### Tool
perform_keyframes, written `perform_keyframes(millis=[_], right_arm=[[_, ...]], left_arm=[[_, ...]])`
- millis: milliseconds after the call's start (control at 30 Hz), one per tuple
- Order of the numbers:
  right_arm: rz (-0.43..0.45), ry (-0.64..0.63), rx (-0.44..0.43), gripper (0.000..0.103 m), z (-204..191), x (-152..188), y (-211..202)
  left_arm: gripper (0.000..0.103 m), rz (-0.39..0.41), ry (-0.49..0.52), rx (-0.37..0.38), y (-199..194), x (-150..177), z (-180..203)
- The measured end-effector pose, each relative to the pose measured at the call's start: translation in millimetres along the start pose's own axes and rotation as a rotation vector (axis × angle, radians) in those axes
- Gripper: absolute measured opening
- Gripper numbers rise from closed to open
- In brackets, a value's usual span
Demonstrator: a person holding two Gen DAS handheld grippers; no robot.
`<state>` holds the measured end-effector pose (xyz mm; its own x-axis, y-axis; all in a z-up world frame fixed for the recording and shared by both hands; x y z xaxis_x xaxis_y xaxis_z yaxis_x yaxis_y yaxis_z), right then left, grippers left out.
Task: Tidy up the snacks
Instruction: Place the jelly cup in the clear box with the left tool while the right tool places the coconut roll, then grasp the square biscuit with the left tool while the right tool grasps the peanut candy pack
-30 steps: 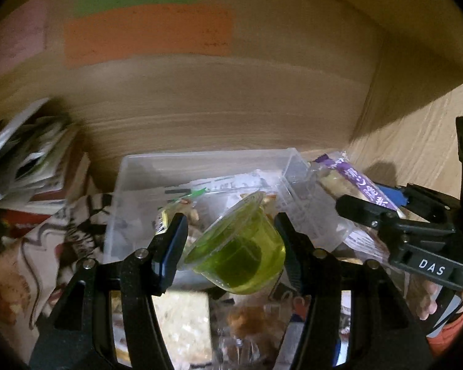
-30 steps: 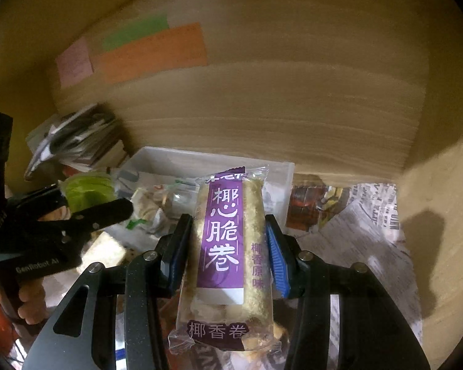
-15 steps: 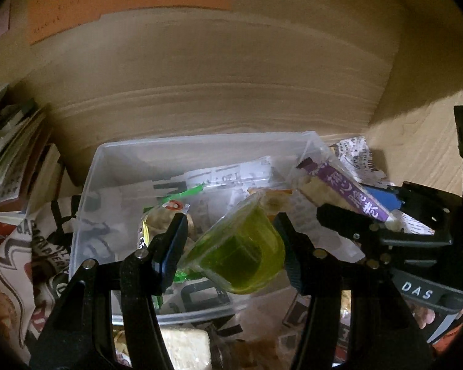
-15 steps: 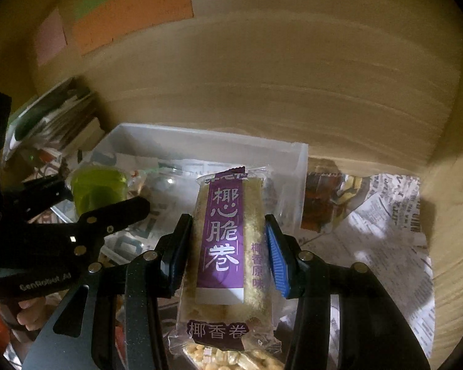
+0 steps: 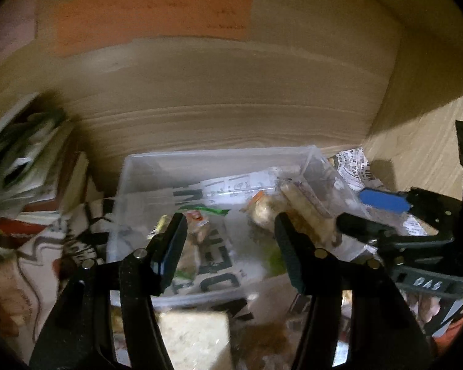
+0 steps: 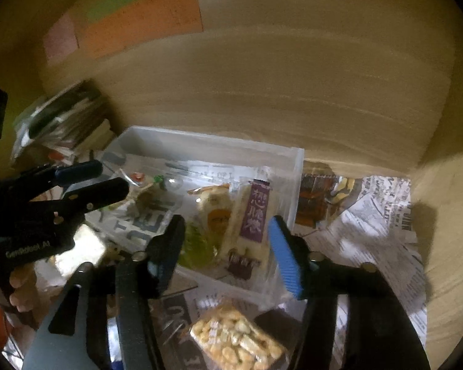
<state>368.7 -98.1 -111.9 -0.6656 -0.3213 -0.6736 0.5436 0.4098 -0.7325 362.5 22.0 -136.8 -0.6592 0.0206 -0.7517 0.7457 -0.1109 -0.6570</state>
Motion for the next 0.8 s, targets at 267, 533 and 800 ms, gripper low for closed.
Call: perform_keyframes(millis=[267,533,800], right_arm=[[0.008,-0.026,0.010,0.057,-2,15,-25],[-0.065,-0.010,0.021,0.057,5,49,-19],[-0.148,-0.001,-0.013,0.058,4,79,-4]], left_arm=[[0.067,-0.026,-0.006,-0.036,-26,27,-25],[0.067,-0.104,-0.044,-0.036,-26,65,-42],[0.067,-0.155,-0.028,0.002,-16,90,-28]])
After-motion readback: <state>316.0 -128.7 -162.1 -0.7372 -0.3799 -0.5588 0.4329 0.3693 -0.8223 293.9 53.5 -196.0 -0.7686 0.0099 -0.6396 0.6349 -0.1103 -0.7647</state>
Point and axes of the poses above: each gripper's, at about its wrist camera, not at the fingertips, and y roughly the way its jaws point, z to its right, x to its underside, the point moved 8 cm from there along y, roughly the way its jaws point, and after that the axes turned 3 degrees about y, right-handed, at the moved point
